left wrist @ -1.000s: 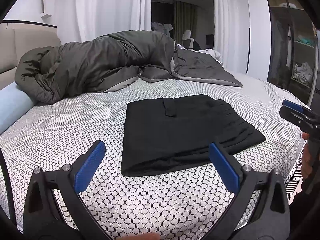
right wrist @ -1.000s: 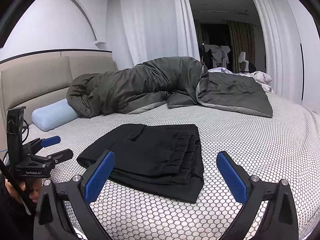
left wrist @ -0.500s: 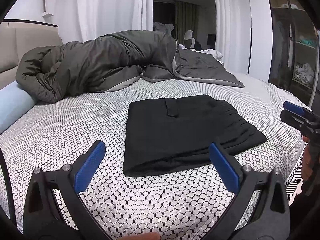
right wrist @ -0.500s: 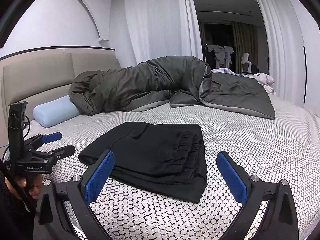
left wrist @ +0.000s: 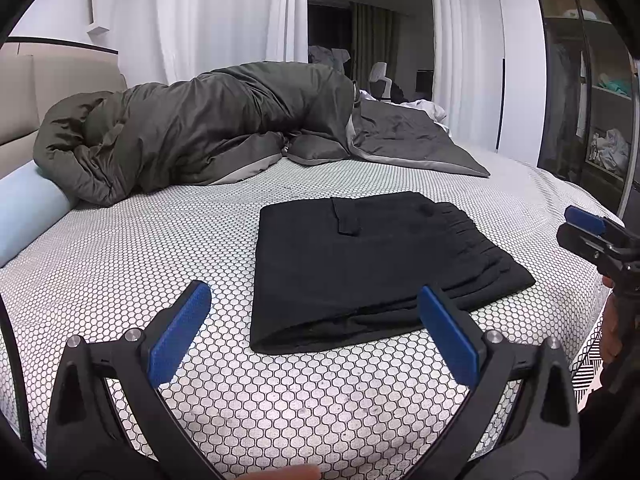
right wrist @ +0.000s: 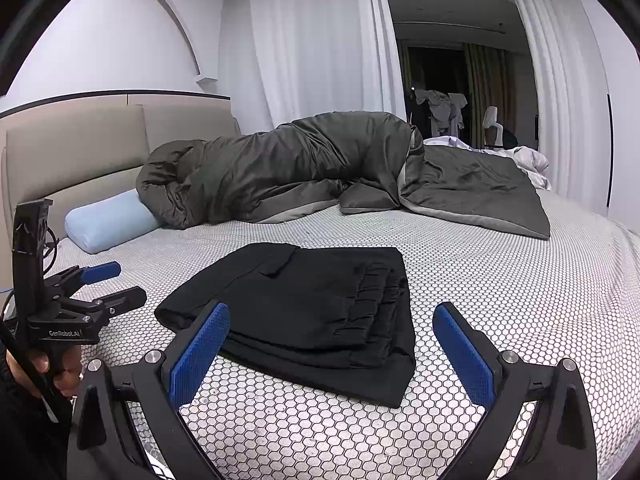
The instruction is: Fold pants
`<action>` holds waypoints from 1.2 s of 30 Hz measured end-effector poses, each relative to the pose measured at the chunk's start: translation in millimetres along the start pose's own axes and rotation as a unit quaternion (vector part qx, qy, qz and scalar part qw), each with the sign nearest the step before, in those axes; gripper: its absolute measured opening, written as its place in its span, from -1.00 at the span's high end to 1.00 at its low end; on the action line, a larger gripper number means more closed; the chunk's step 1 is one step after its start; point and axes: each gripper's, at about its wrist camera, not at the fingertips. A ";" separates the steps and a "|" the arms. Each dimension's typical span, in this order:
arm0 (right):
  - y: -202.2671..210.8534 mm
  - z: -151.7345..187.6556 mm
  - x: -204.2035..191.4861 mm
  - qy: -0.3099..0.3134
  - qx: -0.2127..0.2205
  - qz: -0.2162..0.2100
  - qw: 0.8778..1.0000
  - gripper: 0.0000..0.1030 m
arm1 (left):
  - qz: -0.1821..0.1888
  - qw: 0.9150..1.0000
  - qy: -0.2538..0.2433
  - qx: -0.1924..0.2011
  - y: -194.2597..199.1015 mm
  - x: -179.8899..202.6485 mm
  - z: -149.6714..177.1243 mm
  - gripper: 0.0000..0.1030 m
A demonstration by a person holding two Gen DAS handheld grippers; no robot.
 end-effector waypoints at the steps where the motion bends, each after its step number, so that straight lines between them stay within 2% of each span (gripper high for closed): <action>1: -0.3 0.1 0.5 0.000 0.000 -0.001 1.000 -1.00 | -0.001 1.000 0.000 0.000 0.0 0.2 -0.2 -0.99; 10: -5.2 0.3 7.0 -0.009 -0.004 0.003 1.000 -1.00 | -0.003 1.000 0.013 0.005 3.9 1.6 -2.8 -0.99; 36: -7.7 -2.3 0.3 -0.002 -0.011 0.000 1.000 -1.00 | -0.015 1.000 0.008 -0.002 0.9 12.6 0.7 -0.99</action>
Point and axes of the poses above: each gripper's, at about its wrist camera, not at the fingertips, and y roughly against the way its jaws point, x to its right, z to its underside, and after that the axes turned 7 degrees about -x, right-handed
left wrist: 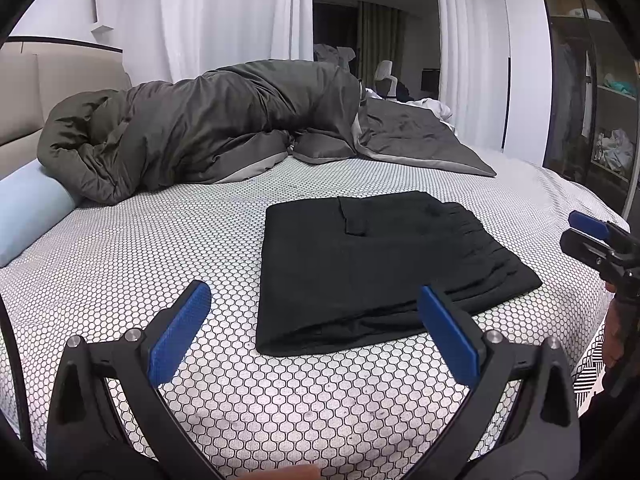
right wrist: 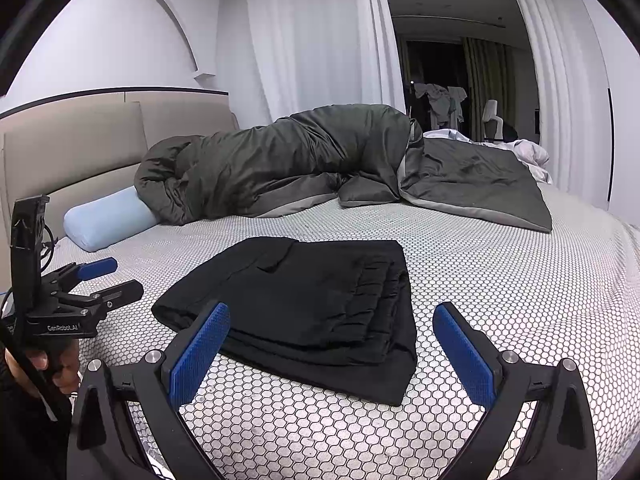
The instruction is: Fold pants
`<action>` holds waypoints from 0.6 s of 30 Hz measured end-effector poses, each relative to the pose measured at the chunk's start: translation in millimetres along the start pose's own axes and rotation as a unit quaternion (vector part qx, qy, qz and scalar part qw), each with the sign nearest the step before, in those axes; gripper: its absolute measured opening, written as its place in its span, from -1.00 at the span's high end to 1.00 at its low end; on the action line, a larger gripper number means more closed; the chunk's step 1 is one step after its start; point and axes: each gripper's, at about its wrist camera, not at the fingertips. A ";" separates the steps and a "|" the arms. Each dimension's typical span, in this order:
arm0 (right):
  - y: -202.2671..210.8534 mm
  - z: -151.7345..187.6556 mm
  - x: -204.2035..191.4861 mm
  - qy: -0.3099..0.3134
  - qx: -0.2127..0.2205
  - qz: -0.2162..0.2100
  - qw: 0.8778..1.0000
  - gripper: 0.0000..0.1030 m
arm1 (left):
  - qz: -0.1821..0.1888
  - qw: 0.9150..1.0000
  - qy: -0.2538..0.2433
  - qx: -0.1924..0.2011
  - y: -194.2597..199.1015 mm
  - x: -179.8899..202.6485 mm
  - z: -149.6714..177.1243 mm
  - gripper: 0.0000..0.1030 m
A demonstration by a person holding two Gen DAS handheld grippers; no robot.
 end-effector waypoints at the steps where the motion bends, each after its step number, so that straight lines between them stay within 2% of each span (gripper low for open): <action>1: 0.0 0.0 0.1 0.000 -0.001 0.000 1.000 -1.00 | 0.000 1.000 0.000 0.001 0.3 0.1 0.5 -0.99; 18: 1.6 2.6 -3.1 0.006 0.004 0.001 1.000 -1.00 | -0.009 1.000 0.006 0.001 -0.1 -1.4 1.0 -0.99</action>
Point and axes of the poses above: each gripper's, at about its wrist camera, not at the fingertips, and y roughly against the way its jaws point, x to its right, z to its underside, and after that the axes turned 7 degrees about -x, right-handed
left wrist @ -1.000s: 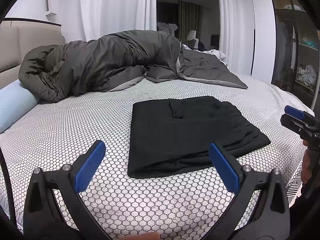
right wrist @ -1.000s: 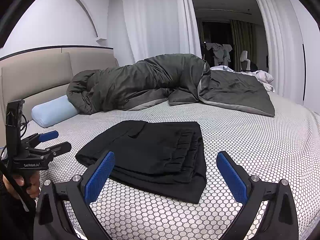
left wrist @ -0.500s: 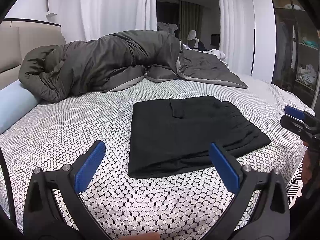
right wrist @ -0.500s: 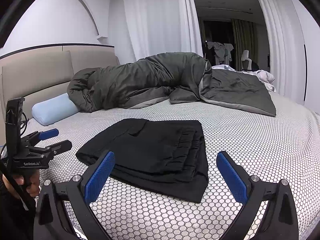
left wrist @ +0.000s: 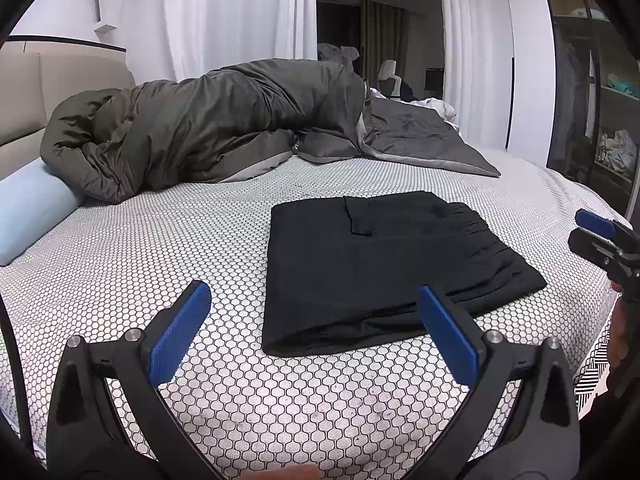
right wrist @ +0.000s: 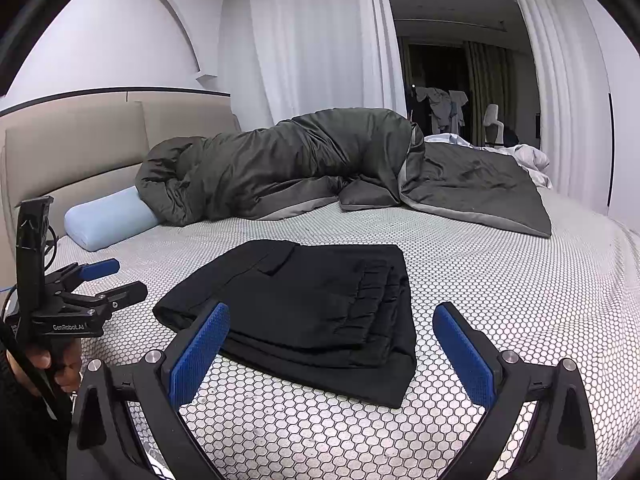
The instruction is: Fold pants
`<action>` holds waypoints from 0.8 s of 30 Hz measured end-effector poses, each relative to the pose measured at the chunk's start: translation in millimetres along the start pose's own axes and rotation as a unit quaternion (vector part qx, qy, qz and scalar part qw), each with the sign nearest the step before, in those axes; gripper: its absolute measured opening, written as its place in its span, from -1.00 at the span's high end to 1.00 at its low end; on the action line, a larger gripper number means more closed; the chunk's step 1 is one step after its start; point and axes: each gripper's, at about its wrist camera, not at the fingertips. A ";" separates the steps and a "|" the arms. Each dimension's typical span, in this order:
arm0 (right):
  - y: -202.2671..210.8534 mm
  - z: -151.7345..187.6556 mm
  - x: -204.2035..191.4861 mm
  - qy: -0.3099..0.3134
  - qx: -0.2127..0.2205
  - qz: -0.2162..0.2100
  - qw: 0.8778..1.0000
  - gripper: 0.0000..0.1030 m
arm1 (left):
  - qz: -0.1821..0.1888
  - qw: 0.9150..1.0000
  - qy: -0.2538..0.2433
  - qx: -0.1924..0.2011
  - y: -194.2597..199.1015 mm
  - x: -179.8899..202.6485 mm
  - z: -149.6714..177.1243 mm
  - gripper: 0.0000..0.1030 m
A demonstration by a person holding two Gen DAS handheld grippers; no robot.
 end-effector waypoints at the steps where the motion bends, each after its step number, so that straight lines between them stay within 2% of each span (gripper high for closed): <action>1: -0.7 0.2 -0.4 0.000 -0.001 0.000 1.000 -1.00 | 0.000 1.000 0.001 0.001 1.0 0.2 -0.3 -0.99; 24: 7.3 -2.7 -9.1 0.023 0.004 -0.013 1.000 -1.00 | 0.000 1.000 -0.010 0.008 8.5 10.5 1.7 -0.99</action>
Point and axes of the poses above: each gripper's, at about its wrist camera, not at the fingertips, and y roughly against the way its jaws point, x to its right, z to its underside, and after that the axes turned 7 degrees about -x, right-handed
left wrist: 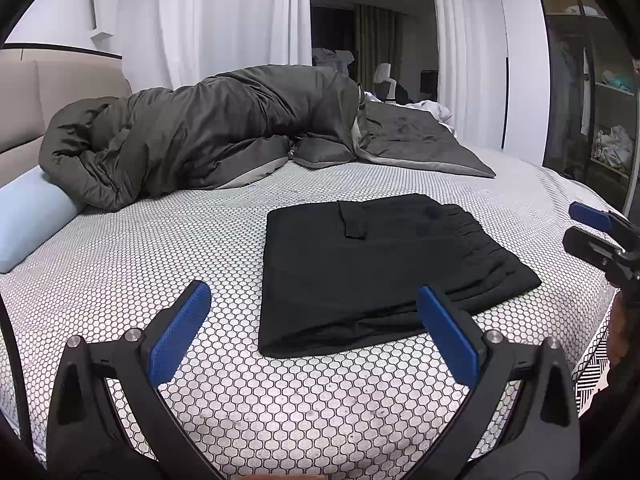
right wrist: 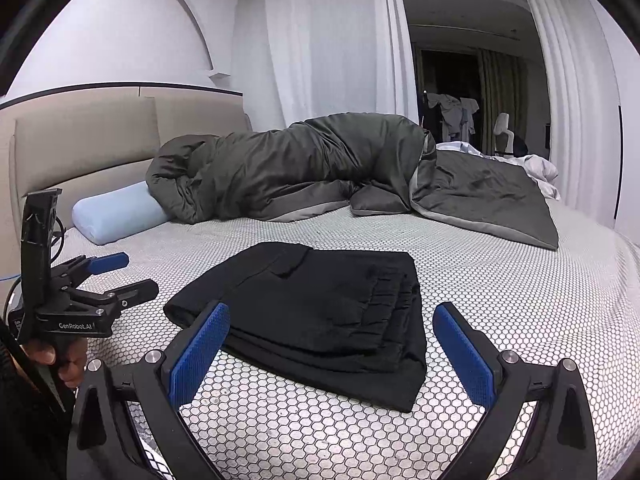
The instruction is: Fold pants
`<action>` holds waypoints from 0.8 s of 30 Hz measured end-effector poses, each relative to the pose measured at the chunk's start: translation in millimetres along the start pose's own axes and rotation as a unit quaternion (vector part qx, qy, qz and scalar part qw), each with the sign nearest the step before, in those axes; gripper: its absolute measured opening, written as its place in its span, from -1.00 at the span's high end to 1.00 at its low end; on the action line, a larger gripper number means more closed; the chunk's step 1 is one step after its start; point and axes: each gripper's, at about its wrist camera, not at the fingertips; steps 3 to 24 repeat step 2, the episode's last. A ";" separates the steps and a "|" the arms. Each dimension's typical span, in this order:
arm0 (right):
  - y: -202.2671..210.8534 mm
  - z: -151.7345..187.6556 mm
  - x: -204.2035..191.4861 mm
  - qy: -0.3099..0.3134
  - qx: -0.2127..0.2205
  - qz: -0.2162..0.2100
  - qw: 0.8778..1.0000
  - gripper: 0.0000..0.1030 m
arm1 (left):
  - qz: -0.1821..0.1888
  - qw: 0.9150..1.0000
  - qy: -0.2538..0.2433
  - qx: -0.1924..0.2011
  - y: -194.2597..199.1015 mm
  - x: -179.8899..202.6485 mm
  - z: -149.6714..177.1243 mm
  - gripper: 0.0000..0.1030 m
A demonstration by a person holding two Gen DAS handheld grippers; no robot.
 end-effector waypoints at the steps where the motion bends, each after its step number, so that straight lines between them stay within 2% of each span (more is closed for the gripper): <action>1: -0.5 -0.2 -0.7 0.001 -0.001 0.000 1.000 -1.00 | 0.000 1.000 -0.001 0.000 0.5 0.3 0.0 -0.99; 24: -0.7 -0.1 -1.2 0.001 -0.002 -0.001 1.000 -1.00 | 0.001 1.000 -0.001 0.000 1.1 0.6 -0.1 -0.99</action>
Point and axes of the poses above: each gripper's, at about its wrist camera, not at the fingertips, and y roughly against the way its jaws point, x to its right, z to its underside, and after that the axes turned 7 degrees about -x, right-handed
